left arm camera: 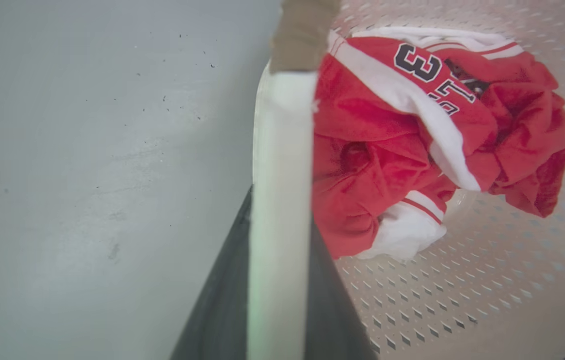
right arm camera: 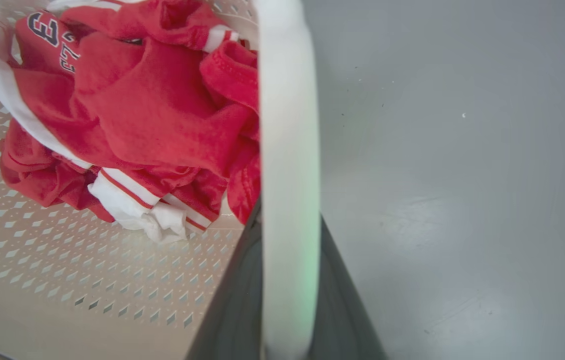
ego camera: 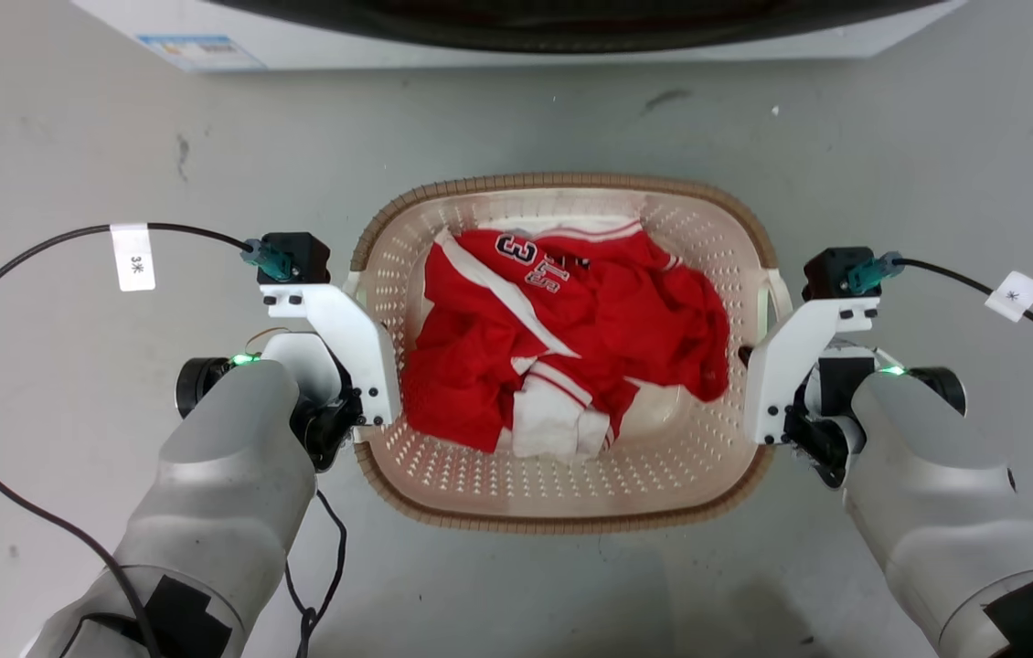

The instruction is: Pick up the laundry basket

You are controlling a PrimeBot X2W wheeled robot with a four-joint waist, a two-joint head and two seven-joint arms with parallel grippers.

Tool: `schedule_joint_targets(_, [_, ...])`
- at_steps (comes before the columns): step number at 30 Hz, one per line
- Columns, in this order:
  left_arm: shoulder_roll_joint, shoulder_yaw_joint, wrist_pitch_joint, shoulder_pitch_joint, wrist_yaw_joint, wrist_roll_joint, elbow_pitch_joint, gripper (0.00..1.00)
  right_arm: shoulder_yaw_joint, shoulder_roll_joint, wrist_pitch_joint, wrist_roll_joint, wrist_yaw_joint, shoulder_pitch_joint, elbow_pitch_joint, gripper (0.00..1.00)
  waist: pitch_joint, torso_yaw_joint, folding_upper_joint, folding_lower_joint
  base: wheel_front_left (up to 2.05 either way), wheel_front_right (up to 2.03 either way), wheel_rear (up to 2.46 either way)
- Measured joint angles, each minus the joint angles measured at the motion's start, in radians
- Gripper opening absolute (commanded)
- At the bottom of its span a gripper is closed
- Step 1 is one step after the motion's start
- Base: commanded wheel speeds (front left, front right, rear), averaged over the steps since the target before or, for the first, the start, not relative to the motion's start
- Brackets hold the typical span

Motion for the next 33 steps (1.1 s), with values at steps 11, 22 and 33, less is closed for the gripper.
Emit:
schedule_joint_targets(11, [0.027,-0.048,0.181,0.016,0.003,-0.109,-0.027,0.0,0.042,-0.004,0.225,0.125,-0.004,0.016,0.002,0.0,-0.16,-0.009,0.0,0.0,0.0,0.0,0.0])
schedule_joint_targets(22, [0.03,-0.082,0.309,0.036,0.005,-0.181,-0.013,0.0,0.084,-0.012,0.431,0.214,-0.006,0.032,0.001,0.0,-0.325,0.004,0.0,-0.0001,0.0,0.0,0.0])
schedule_joint_targets(33, [0.02,-0.113,0.401,0.099,0.005,-0.23,0.011,0.0,0.13,-0.013,0.557,0.244,-0.006,0.069,0.011,0.0,-0.492,0.019,0.0,-0.0002,0.0,0.0,0.0])
